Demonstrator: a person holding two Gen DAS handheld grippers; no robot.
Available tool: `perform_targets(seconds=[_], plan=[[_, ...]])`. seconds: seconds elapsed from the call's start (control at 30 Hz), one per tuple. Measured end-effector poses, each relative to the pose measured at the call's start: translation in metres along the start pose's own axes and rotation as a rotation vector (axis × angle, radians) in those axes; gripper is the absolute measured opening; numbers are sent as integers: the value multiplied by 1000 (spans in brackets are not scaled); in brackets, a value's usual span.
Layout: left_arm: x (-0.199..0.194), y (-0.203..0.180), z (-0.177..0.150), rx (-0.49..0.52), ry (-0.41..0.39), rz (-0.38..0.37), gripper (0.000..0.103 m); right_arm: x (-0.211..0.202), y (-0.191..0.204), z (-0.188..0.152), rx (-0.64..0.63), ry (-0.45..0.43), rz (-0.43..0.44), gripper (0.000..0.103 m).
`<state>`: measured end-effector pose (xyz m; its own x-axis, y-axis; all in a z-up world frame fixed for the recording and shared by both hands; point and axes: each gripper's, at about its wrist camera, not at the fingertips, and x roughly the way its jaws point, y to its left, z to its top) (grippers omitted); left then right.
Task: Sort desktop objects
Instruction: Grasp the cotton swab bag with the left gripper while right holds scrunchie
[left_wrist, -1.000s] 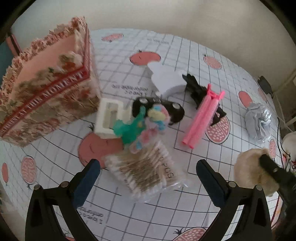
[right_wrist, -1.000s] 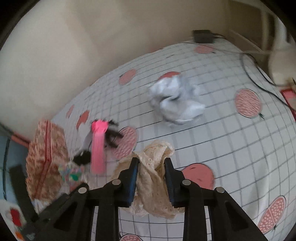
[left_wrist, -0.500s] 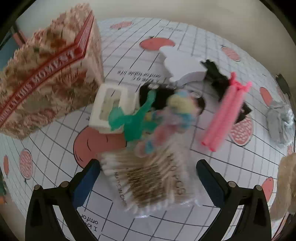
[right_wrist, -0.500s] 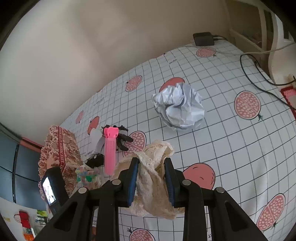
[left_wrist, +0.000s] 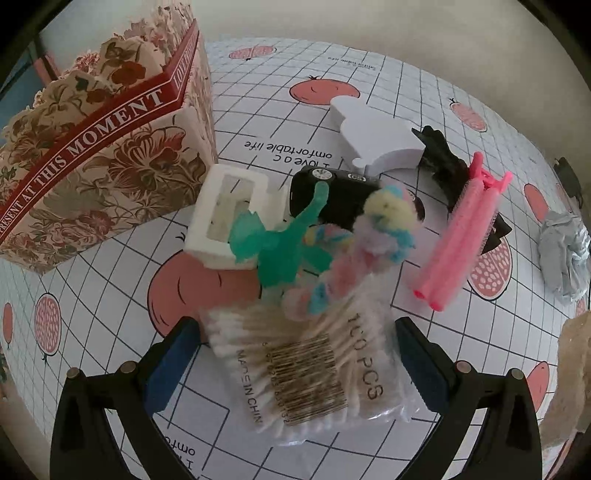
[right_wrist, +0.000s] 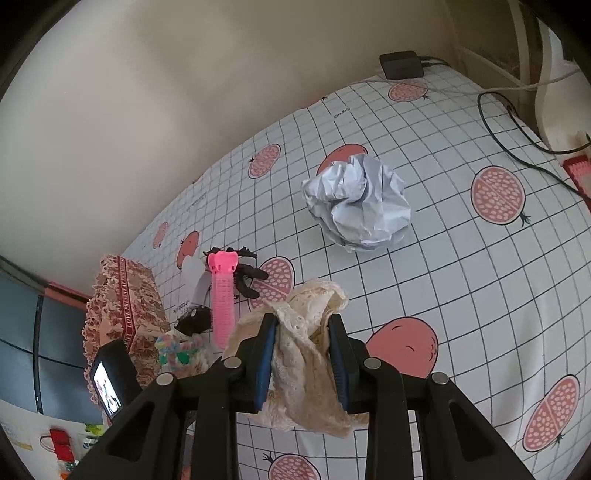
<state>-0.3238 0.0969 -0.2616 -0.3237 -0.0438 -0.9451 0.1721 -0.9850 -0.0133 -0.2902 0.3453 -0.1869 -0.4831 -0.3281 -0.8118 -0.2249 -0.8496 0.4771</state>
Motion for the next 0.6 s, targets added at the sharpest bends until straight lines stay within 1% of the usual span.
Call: perform_targets(seconds=[0.13, 0.23, 0.3, 0.4, 0.53, 0.6], plan=[[0, 2, 3, -14, -5, 6, 101, 0, 1, -1, -1, 3, 5, 30], [-3, 3, 4, -26, -22, 9, 92, 0, -2, -1, 13, 1, 9, 30], [-4, 3, 6, -28, -32, 10, 82, 0, -3, -1, 26, 1, 14, 30], [-5, 5, 11, -42, -36, 12, 75, 3, -3, -1, 24, 11, 13, 31], [-3, 10, 16, -67, -40, 1, 74, 5, -8, -2, 40, 21, 4, 31], [-3, 12, 19, -79, -36, -16, 73, 5, -9, -1, 40, 19, 2, 31]])
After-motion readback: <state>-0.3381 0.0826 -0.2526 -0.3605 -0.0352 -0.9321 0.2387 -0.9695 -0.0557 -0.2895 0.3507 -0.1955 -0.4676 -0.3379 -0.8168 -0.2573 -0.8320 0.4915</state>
